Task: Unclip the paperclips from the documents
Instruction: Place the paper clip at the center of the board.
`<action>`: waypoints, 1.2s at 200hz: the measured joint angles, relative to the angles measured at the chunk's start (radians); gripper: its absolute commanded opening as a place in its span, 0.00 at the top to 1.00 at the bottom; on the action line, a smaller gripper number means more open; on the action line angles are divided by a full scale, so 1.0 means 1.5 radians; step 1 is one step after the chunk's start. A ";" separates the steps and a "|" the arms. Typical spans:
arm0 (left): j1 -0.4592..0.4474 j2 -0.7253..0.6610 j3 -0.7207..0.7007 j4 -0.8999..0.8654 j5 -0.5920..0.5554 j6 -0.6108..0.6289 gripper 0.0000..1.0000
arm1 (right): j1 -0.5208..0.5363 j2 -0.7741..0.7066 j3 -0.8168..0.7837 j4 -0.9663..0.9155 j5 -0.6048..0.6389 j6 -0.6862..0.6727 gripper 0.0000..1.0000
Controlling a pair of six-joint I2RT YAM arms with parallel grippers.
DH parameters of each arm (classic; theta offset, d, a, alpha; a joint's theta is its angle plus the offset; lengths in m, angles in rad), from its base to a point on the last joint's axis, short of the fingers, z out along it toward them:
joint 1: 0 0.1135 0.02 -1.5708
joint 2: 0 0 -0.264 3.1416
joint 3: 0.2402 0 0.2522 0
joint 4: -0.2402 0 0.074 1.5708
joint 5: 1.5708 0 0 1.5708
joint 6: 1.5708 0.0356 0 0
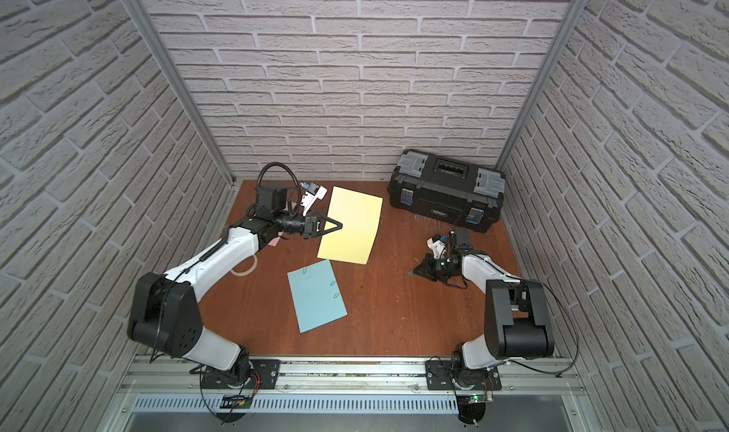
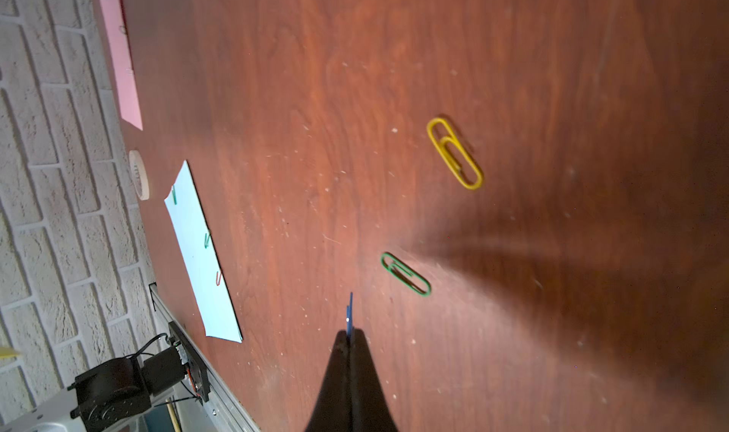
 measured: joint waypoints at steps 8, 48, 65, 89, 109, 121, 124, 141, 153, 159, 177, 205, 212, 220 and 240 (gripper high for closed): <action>0.000 0.000 0.000 0.000 0.000 0.000 1.00 | -0.002 0.001 -0.002 -0.003 0.004 0.004 0.97; 0.000 0.000 0.001 0.000 0.000 0.000 1.00 | -0.005 0.020 -0.002 -0.008 0.015 0.015 0.97; 0.000 0.001 0.001 0.000 0.000 0.000 1.00 | -0.005 0.035 -0.002 -0.014 0.017 0.016 0.97; 0.000 0.002 0.001 0.000 0.000 0.000 1.00 | -0.005 0.048 -0.002 -0.024 0.019 0.016 0.97; 0.000 0.004 0.001 0.000 -0.001 0.000 1.00 | -0.006 0.048 0.000 -0.036 0.027 0.013 0.93; 0.000 0.006 0.001 0.000 -0.003 0.000 1.00 | -0.006 0.048 0.003 -0.045 0.036 0.010 0.88; 0.000 0.006 0.001 0.000 -0.003 0.000 1.00 | -0.006 0.048 0.004 -0.048 0.039 0.010 0.87; 0.000 0.010 0.002 0.000 -0.006 0.000 1.00 | -0.006 0.048 0.010 -0.064 0.054 0.006 0.78; 0.000 0.016 0.005 0.001 -0.008 0.000 1.00 | -0.006 0.047 0.012 -0.072 0.061 0.002 0.73; 0.000 0.019 0.008 0.001 -0.010 -0.001 1.00 | -0.006 0.046 0.012 -0.076 0.064 0.001 0.71; 0.000 0.027 0.012 0.007 -0.013 -0.002 1.00 | -0.006 0.042 0.014 -0.086 0.074 -0.004 0.66; 0.000 0.037 0.012 0.011 -0.021 -0.003 1.00 | -0.006 0.034 0.021 -0.102 0.087 -0.009 0.63; 0.000 0.039 0.013 0.010 -0.023 -0.003 1.00 | -0.006 0.031 0.023 -0.105 0.089 -0.010 0.63; 0.000 0.044 0.015 0.010 -0.025 -0.003 1.00 | -0.006 0.027 0.024 -0.107 0.090 -0.011 0.62; 0.000 0.062 0.032 0.010 -0.035 -0.005 1.00 | -0.005 0.014 0.028 -0.112 0.090 -0.012 0.60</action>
